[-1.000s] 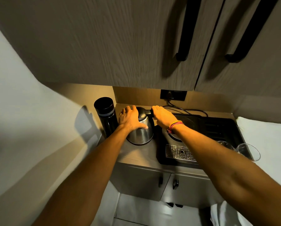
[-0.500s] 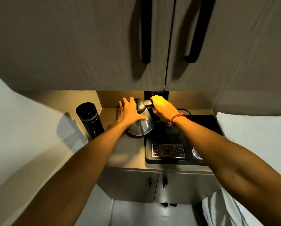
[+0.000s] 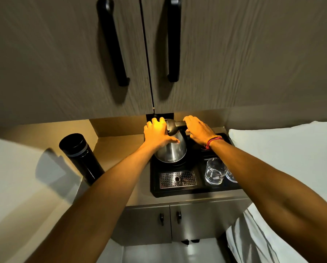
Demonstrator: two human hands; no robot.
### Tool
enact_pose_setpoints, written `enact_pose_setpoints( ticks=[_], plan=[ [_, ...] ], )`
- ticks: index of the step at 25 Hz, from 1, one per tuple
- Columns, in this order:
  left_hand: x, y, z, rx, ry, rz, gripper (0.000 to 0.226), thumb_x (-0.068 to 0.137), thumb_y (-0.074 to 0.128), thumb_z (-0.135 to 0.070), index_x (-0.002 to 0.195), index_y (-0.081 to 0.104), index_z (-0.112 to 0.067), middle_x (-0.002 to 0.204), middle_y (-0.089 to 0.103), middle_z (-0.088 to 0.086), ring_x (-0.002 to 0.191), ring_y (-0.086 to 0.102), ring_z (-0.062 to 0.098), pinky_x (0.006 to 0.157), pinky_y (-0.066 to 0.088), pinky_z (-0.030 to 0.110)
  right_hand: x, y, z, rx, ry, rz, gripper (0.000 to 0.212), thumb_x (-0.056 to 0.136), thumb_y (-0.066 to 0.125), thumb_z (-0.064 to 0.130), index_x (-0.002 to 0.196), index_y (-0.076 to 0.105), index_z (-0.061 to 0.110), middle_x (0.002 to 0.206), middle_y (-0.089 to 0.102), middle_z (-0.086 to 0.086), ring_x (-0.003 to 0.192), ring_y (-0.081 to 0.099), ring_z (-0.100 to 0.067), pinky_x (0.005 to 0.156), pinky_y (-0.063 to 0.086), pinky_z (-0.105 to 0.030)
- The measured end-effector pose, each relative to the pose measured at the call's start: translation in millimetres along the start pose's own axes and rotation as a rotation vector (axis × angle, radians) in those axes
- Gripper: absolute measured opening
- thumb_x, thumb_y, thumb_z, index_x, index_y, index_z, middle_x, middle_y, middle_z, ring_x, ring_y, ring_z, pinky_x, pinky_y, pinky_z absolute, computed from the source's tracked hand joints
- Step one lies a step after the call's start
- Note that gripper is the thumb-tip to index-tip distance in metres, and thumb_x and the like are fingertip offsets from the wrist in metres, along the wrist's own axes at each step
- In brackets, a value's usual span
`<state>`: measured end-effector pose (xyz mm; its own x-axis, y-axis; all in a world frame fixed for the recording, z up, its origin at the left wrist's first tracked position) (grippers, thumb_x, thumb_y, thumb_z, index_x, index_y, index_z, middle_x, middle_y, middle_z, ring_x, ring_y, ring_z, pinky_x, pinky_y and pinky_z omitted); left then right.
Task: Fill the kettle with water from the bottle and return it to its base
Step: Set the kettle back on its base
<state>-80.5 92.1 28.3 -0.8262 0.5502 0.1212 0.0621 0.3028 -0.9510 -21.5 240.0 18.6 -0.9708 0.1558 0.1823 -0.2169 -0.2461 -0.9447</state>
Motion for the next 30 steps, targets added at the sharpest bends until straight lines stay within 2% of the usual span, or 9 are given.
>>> enact_pose_setpoints(
  ticks=[4,10,14,15,17,19,22,25,30],
  plan=[
    [6,1,-11,0.000,0.009,0.043,0.098,0.057,0.081,-0.072,0.126,0.050,-0.010,0.126,0.054,0.015,0.120,0.050,0.036,0.098,0.045,0.049,-1,-4,-9,-0.003,0.009,0.009,0.021,0.093,0.052,0.009,0.113,0.048,0.010,0.113,0.053,-0.012,0.103,0.055,-0.032,0.076,0.047,-0.043],
    [13,10,-24,0.065,0.062,0.051,0.101,0.060,0.078,-0.074,0.132,0.047,-0.009,0.131,0.054,0.014,0.123,0.050,0.035,0.104,0.041,0.050,-4,5,-27,0.037,0.062,0.014,0.025,0.090,0.052,0.000,0.114,0.049,0.009,0.115,0.052,-0.011,0.107,0.053,-0.031,0.084,0.050,-0.047],
    [11,16,-20,0.131,0.090,0.035,0.113,0.066,0.069,-0.079,0.146,0.035,-0.007,0.139,0.050,0.014,0.130,0.047,0.034,0.110,0.032,0.055,-4,12,-31,0.085,0.107,0.016,0.039,0.092,0.050,0.001,0.130,0.044,0.008,0.132,0.049,-0.011,0.121,0.049,-0.032,0.094,0.049,-0.047],
    [7,19,-19,0.137,0.102,0.017,0.115,0.070,0.066,-0.079,0.149,0.029,-0.005,0.143,0.048,0.014,0.133,0.045,0.033,0.112,0.030,0.055,-6,14,-34,0.113,0.142,0.019,0.048,0.093,0.049,0.003,0.140,0.037,0.007,0.144,0.042,-0.012,0.134,0.042,-0.033,0.104,0.045,-0.047],
    [-4,25,-16,0.140,0.122,-0.037,0.114,0.078,0.059,-0.076,0.154,0.020,-0.001,0.155,0.036,0.015,0.143,0.034,0.032,0.117,0.023,0.055,-14,18,-39,0.144,0.209,0.015,0.065,0.098,0.047,0.013,0.154,0.013,0.007,0.163,0.015,-0.011,0.152,0.013,-0.027,0.121,0.023,-0.041],
    [-14,30,-15,0.184,0.129,-0.094,0.109,0.085,0.052,-0.073,0.156,0.013,-0.002,0.163,0.021,0.016,0.151,0.019,0.030,0.120,0.018,0.054,-24,21,-41,0.123,0.222,-0.002,0.069,0.101,0.042,0.022,0.155,0.002,0.006,0.166,0.000,-0.010,0.153,-0.001,-0.023,0.122,0.009,-0.036],
    [-26,37,-14,0.221,0.135,-0.110,0.106,0.089,0.050,-0.069,0.158,0.004,-0.004,0.166,0.008,0.015,0.154,0.005,0.029,0.122,0.011,0.053,-34,21,-39,0.060,0.181,-0.017,0.067,0.101,0.039,0.024,0.154,0.002,0.004,0.165,0.000,-0.013,0.153,-0.002,-0.023,0.124,0.005,-0.035],
    [-33,43,-15,0.230,0.134,-0.078,0.109,0.087,0.053,-0.069,0.158,-0.001,-0.005,0.167,0.003,0.014,0.154,0.001,0.028,0.123,0.007,0.053,-37,21,-35,0.075,0.170,-0.025,0.066,0.100,0.039,0.019,0.155,0.004,0.004,0.165,0.002,-0.013,0.153,0.000,-0.023,0.124,0.005,-0.035],
    [-33,45,-15,0.254,0.044,0.046,0.117,0.084,0.059,-0.067,0.158,-0.010,-0.008,0.167,-0.010,0.011,0.154,-0.006,0.027,0.121,0.003,0.056,-38,13,-25,0.172,0.212,0.017,0.080,0.085,0.049,0.004,0.154,0.009,0.001,0.164,-0.002,-0.018,0.153,-0.002,-0.029,0.125,0.005,-0.039]
  ],
)
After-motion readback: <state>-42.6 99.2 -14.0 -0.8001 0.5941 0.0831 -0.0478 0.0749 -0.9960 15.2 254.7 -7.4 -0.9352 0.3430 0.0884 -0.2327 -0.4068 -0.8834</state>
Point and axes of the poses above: each hand's wrist, its own x-axis towards the middle knuckle, its own y-axis out of the palm, z = x × y, the point moved 8 cm from there along x, towards the middle knuckle
